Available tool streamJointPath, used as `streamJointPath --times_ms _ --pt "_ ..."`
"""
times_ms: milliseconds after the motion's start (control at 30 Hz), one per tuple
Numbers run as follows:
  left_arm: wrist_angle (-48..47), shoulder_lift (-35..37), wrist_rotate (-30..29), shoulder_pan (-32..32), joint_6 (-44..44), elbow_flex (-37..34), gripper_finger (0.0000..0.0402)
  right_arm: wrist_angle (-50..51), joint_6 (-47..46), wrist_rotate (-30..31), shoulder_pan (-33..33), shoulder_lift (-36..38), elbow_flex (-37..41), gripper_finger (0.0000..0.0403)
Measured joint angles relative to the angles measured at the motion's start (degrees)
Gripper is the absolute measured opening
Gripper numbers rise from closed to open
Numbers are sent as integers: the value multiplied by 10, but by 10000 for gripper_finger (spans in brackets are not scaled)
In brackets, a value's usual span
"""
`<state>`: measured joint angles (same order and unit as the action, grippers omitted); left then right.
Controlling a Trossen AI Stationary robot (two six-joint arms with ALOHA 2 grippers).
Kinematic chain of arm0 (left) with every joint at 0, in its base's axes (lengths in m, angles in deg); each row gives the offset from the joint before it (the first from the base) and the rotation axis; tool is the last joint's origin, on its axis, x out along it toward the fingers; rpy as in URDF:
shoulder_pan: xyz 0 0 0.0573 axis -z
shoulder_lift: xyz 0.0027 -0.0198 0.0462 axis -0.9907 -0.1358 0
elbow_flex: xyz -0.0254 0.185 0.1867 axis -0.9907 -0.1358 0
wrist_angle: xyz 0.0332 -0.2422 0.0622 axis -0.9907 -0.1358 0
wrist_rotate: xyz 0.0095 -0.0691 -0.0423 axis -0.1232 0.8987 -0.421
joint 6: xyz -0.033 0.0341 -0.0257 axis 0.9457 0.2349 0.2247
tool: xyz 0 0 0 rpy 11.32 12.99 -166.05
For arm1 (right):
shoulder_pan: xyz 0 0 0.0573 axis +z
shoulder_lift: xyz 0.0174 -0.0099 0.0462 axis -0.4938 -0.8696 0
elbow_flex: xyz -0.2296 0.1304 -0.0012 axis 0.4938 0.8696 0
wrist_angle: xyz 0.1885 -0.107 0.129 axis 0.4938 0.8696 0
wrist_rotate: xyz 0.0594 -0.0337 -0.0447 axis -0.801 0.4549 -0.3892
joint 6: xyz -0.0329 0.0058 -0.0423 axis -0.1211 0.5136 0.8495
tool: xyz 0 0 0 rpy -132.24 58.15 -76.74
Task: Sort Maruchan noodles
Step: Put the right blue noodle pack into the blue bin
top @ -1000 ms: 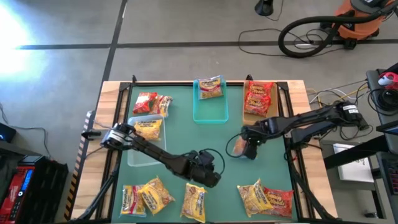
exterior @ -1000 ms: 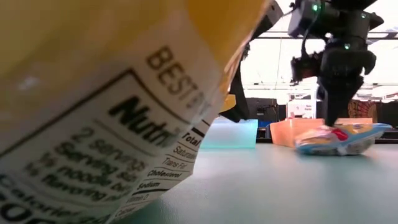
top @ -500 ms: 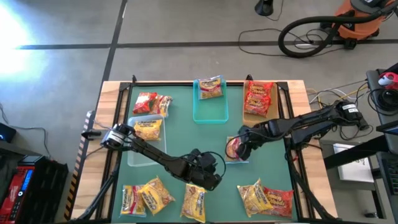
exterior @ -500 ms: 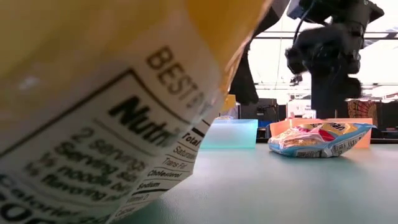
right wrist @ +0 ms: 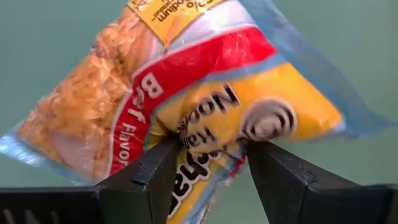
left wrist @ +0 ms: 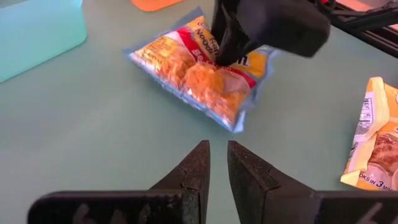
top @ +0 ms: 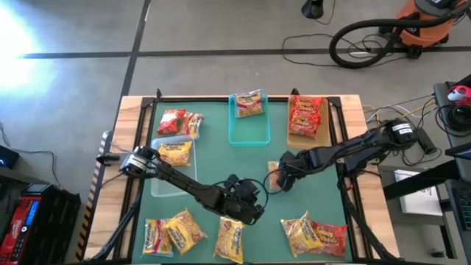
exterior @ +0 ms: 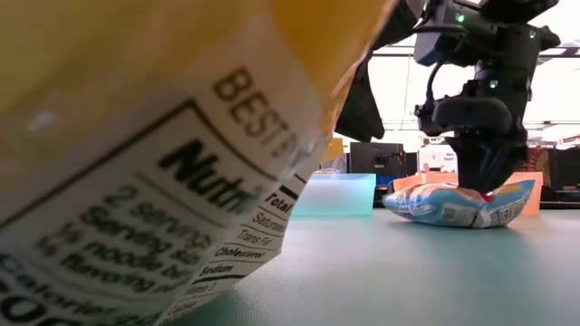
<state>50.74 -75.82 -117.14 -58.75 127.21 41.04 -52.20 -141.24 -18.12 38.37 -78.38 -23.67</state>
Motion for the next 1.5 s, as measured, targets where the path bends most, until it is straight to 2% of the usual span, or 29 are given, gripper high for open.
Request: streamJointPath --times_ms 200,367,533,733,967,1200,1267,1500 --pt "4 0 0 0 0 0 39 -91 173 5 2 -51 -6 182" --pt "4 0 0 0 -5 0 39 -154 224 -2 3 -51 -19 182" --pt "22 -4 0 0 -46 0 39 -148 194 -4 3 -34 -50 182" --pt "94 -31 1 -4 -92 0 39 -64 126 -7 4 -24 -82 182" --pt "83 -53 0 -21 -117 0 39 25 125 -6 4 -26 -112 182" --pt "58 -63 11 -41 -128 -11 39 56 128 -1 4 -26 -132 182" --pt "69 -70 30 -46 -125 -19 39 60 118 -1 3 -26 -135 183" --pt "90 -67 36 -47 -100 -61 39 97 116 -2 4 -25 -137 177"
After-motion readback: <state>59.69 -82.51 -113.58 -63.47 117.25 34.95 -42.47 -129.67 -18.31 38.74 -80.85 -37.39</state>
